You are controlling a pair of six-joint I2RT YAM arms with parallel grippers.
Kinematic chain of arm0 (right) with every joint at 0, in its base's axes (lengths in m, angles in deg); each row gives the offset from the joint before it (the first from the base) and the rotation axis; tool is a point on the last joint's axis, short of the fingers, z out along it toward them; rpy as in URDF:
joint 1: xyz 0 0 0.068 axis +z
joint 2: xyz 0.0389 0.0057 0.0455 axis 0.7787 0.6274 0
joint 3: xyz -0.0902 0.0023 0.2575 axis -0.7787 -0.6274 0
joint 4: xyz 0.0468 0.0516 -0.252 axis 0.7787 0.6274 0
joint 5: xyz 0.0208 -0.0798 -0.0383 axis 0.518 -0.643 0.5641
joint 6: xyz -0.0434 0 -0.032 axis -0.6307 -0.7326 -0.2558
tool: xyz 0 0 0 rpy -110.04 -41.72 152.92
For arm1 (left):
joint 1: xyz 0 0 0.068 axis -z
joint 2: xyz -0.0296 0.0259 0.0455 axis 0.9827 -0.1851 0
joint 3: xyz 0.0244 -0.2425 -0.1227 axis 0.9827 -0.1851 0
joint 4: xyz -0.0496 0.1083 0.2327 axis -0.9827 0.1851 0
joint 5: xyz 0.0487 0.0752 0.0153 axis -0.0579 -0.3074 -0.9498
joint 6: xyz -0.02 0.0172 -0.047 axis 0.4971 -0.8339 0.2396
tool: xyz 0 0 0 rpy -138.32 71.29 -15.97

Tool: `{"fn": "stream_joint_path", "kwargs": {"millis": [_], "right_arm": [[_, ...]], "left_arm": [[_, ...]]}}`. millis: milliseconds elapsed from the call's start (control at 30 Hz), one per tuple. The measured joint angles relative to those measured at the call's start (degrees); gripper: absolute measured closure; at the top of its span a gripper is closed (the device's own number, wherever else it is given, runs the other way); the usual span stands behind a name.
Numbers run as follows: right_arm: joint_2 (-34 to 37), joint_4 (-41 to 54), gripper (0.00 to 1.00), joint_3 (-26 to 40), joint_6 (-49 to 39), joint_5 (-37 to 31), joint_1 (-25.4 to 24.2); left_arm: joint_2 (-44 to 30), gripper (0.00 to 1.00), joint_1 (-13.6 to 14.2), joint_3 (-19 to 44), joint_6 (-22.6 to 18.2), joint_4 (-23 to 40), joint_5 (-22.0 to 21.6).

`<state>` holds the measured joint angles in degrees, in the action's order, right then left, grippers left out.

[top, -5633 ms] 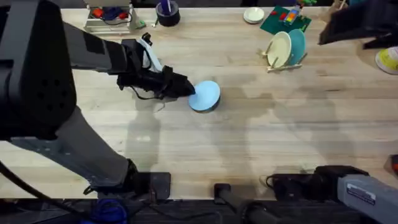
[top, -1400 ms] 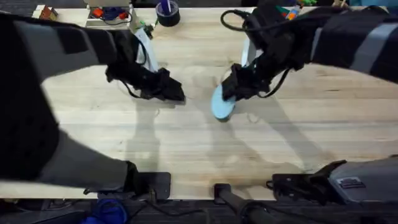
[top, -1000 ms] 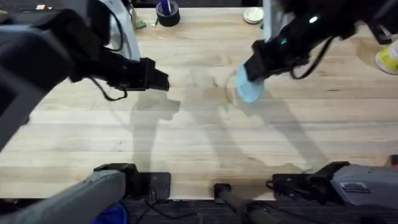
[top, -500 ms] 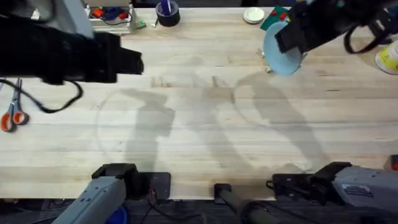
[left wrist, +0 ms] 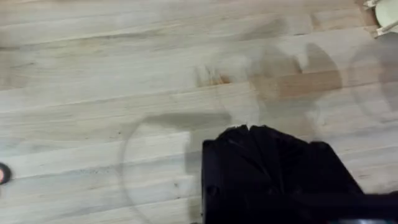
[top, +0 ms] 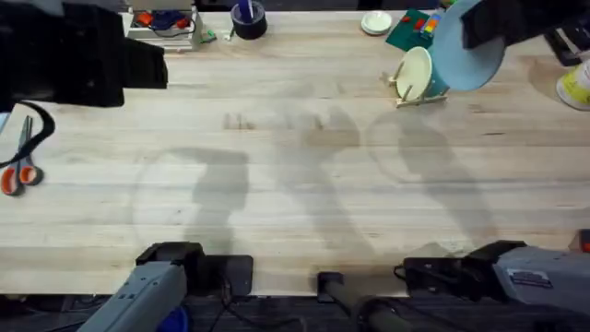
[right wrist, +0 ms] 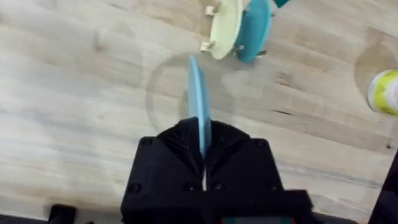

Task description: Pick up the plates from the table one by one and place each into a slot on the dish rack.

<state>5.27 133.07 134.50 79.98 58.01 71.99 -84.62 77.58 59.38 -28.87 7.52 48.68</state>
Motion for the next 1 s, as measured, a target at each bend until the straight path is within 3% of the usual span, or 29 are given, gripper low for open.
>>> {"fn": "stream_joint_path", "kwargs": {"millis": [67, 233, 267, 300, 667, 1000], "right_arm": [[0.00, 0.31, 0.970, 0.95, -0.42, -0.03, -0.90], [0.00, 0.39, 0.970, 2.14, -1.23, -0.03, -2.04], [0.00, 0.41, 0.970, 2.23, -1.28, -0.03, -2.27], [0.00, 0.42, 0.970, 2.24, -1.31, -0.03, -2.45], [0.00, 0.43, 0.970, 2.30, -3.63, 0.49, -7.32], [0.00, 0.20, 0.970, 2.30, -5.39, 7.74, -18.12]], "left_arm": [[-0.02, 0.916, 0.00, 0.00, -0.22, 0.26, -0.44], [-0.02, 0.175, 0.00, 0.00, -0.32, 0.22, -1.00], [-0.02, 0.052, 0.00, 0.00, -0.14, 0.22, -1.00], [-0.02, 0.019, 0.00, 0.00, -0.25, 0.22, -1.04], [-0.02, 0.006, 0.00, 0.00, -0.29, 1.44, -1.04], [-0.02, 0.006, 0.00, 0.00, -0.29, 5.79, -1.04]]}}
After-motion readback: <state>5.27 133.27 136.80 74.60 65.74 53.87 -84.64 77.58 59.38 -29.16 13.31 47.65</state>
